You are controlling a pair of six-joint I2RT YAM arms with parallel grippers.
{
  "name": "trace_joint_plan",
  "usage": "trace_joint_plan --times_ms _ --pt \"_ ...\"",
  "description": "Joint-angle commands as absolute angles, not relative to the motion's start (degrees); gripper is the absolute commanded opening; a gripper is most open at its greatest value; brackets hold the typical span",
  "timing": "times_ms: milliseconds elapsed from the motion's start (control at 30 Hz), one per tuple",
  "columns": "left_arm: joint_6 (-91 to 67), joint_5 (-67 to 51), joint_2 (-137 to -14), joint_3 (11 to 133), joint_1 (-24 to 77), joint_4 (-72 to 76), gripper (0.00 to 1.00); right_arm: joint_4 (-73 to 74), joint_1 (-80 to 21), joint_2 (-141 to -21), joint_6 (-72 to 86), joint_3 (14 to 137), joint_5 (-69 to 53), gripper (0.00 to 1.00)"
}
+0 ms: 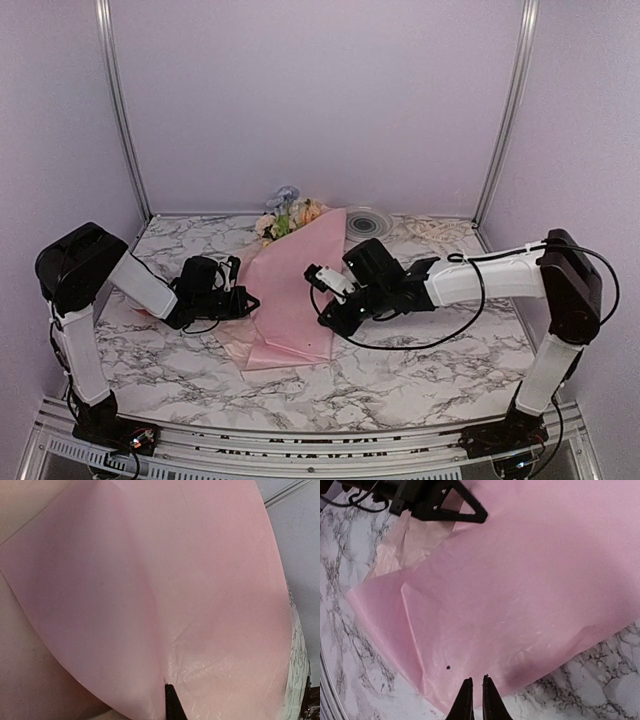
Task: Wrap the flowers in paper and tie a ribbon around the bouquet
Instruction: Press the fold line on the 2/3-folded wrapping paper.
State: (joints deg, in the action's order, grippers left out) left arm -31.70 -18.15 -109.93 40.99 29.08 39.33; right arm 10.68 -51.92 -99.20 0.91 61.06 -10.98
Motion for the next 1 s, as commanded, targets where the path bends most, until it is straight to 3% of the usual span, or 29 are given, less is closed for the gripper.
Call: trace_joint_plan --times_ms 0,133,567,700,833,967 --pt "-31.06 -18.08 -110.87 41.27 28.66 37.38 0.00 7.44 -45.00 -107.24 -0.05 68.08 -16.21 0.09" --pt "-31.34 -18.90 -111.16 41.30 28.68 37.39 0.00 4.44 -37.96 -115.24 2.39 74.72 -28.13 0.08" --pt "-30.39 -20.57 -111.65 41.48 28.74 37.09 0.00 5.84 -18.69 -133.59 15.72 94.14 -30.52 0.05" --pt "-30.06 -20.33 -111.32 41.64 28.65 36.95 0.00 8.90 -18.05 -131.60 12.60 96.95 -27.90 0.06" --pt "-30.23 -20.39 -111.11 41.62 28.73 36.78 0.00 6.70 -20.25 -125.52 10.44 92.00 -28.66 0.07" --pt "-30.27 -20.55 -110.97 41.53 28.66 36.59 0.00 -3.01 -25.35 -123.57 12.09 87.72 -37.40 0.09"
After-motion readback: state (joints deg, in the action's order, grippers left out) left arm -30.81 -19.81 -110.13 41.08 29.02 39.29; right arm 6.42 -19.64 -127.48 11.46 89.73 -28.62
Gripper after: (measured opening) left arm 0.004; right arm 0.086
